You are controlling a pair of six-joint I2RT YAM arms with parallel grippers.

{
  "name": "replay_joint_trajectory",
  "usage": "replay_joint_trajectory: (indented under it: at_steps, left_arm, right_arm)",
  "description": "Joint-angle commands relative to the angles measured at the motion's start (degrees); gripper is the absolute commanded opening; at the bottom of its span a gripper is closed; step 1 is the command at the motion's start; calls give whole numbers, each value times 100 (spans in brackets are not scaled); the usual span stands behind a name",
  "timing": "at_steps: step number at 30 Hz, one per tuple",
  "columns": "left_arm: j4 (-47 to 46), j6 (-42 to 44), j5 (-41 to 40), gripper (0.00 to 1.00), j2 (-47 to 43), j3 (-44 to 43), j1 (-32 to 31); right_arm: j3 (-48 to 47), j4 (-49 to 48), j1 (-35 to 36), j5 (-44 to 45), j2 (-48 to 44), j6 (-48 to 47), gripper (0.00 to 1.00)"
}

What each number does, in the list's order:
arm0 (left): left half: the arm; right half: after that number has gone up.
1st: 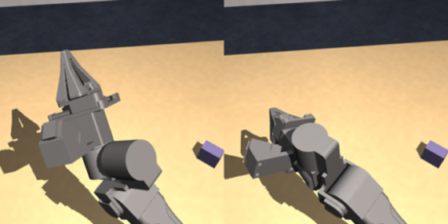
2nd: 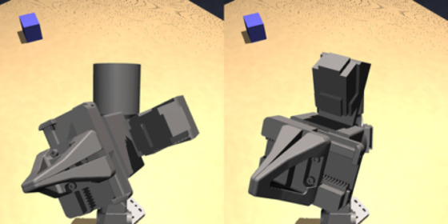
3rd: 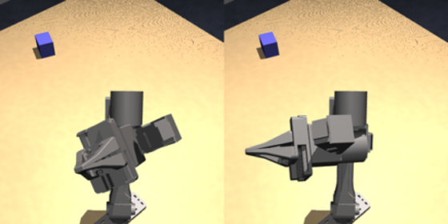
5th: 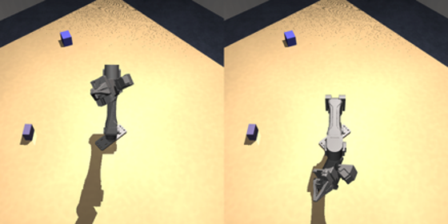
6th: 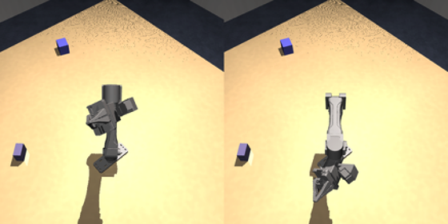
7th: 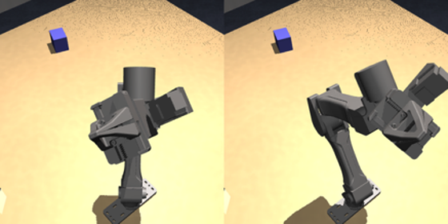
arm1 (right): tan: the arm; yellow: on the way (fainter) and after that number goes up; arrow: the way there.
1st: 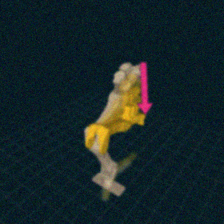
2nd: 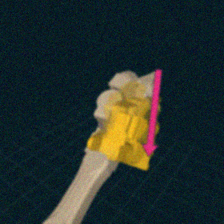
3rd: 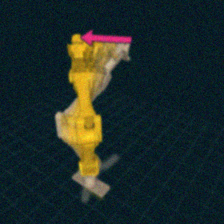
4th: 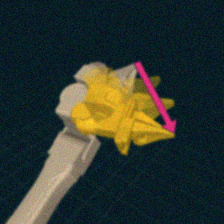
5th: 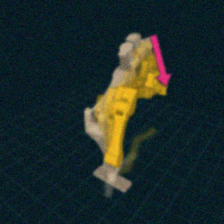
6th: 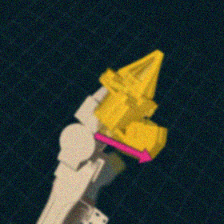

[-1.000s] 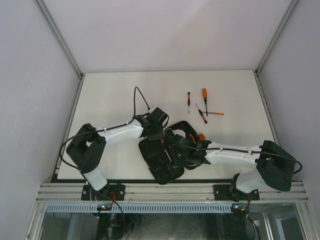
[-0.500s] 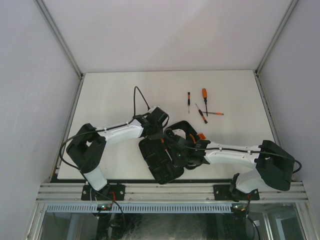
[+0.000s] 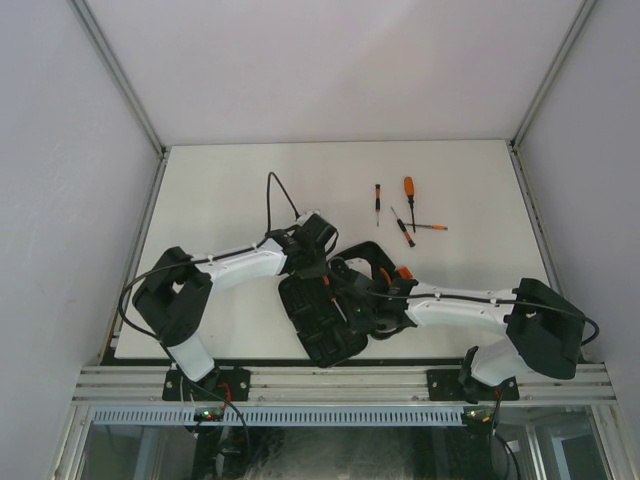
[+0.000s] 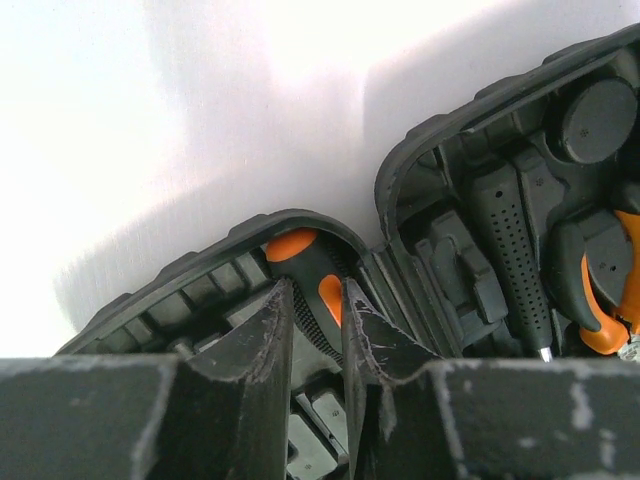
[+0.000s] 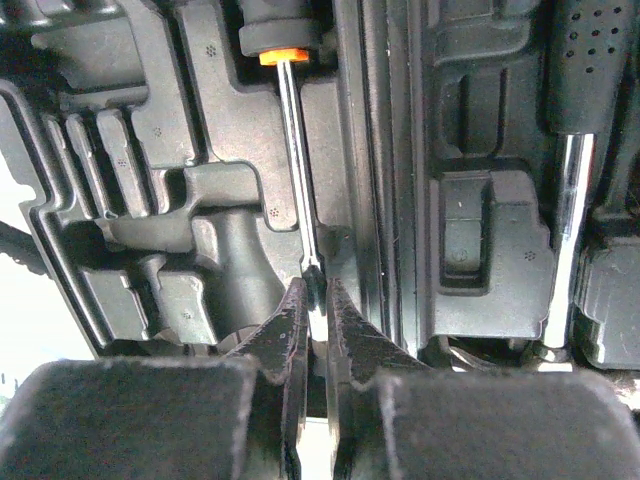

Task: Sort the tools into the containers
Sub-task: Adjust the screwdriver in the storage box.

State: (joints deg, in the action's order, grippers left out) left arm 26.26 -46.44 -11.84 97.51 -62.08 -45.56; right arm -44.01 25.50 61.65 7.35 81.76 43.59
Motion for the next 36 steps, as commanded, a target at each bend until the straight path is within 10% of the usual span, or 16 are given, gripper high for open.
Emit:
replay_joint_trajectory:
  at_steps: [1, 36]
  left_arm:
    - [125, 133, 96, 25, 229, -136, -12]
    - [99, 504, 401, 9, 1161, 69, -129]
  right_arm:
    - [-13, 392, -83, -50, 338, -64, 0]
    - [-79, 1508, 101, 532, 2202, 1063, 0]
